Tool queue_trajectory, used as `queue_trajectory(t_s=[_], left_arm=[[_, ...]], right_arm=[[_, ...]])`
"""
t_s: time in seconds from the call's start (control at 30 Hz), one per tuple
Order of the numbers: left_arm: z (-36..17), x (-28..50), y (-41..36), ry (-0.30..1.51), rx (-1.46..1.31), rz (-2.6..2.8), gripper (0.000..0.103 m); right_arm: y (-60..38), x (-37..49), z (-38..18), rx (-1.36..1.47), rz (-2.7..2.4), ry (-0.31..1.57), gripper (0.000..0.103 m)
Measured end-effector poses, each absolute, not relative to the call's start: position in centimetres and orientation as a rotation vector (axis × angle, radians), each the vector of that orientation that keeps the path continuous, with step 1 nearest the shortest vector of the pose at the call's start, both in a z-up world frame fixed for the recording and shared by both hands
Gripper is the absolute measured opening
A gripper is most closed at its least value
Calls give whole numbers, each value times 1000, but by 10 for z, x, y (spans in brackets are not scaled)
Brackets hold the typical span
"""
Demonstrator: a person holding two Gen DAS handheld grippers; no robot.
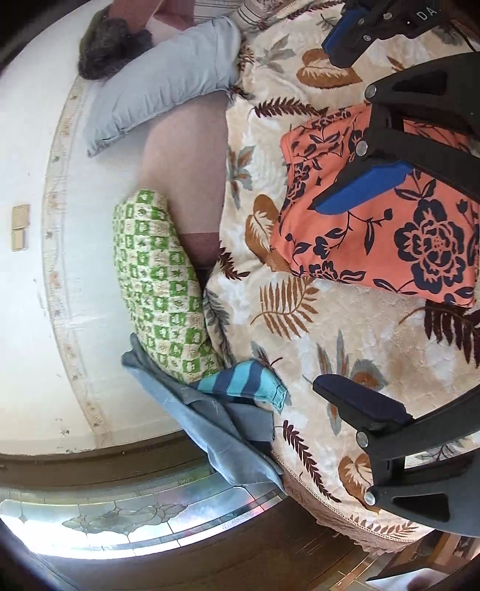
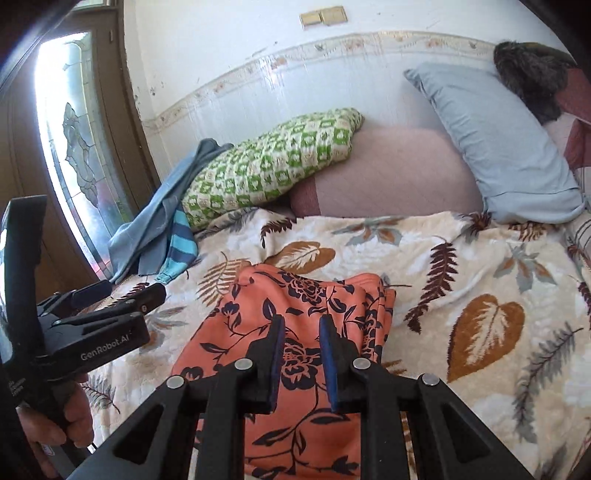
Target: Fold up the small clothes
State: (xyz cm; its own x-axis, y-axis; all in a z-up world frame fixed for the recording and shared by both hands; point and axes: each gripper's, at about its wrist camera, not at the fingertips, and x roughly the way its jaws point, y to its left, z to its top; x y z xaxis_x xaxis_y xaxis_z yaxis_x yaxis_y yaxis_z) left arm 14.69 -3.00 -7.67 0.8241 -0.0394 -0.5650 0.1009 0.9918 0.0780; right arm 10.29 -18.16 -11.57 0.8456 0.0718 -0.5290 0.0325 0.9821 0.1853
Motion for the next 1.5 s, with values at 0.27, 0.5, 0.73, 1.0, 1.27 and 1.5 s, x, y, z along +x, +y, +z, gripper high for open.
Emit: queue_trajectory(t_s=[0.27,0.5,0.73,1.0,1.27,1.5], left_arm=[[-34,91,-17,534,118,-81,89],[-11,59,-5,493,111,-73,89],[8,39,3,464,104,-68,89],[24,21,13,416,78,-75,99],[24,17,16,428,74,-73,99],[20,18,22,449,57,-85,99]], right_arm=[[-170,30,-96,183,-17,524,22],[-157,3,-81,158,-8,515,22],[-144,-14,-52,137,4,467,22],[-129,-26,-38,101,14,452,22],[-124,-29,-33,99,19,439,22],[-124,-27,-36,99,16,451,22]])
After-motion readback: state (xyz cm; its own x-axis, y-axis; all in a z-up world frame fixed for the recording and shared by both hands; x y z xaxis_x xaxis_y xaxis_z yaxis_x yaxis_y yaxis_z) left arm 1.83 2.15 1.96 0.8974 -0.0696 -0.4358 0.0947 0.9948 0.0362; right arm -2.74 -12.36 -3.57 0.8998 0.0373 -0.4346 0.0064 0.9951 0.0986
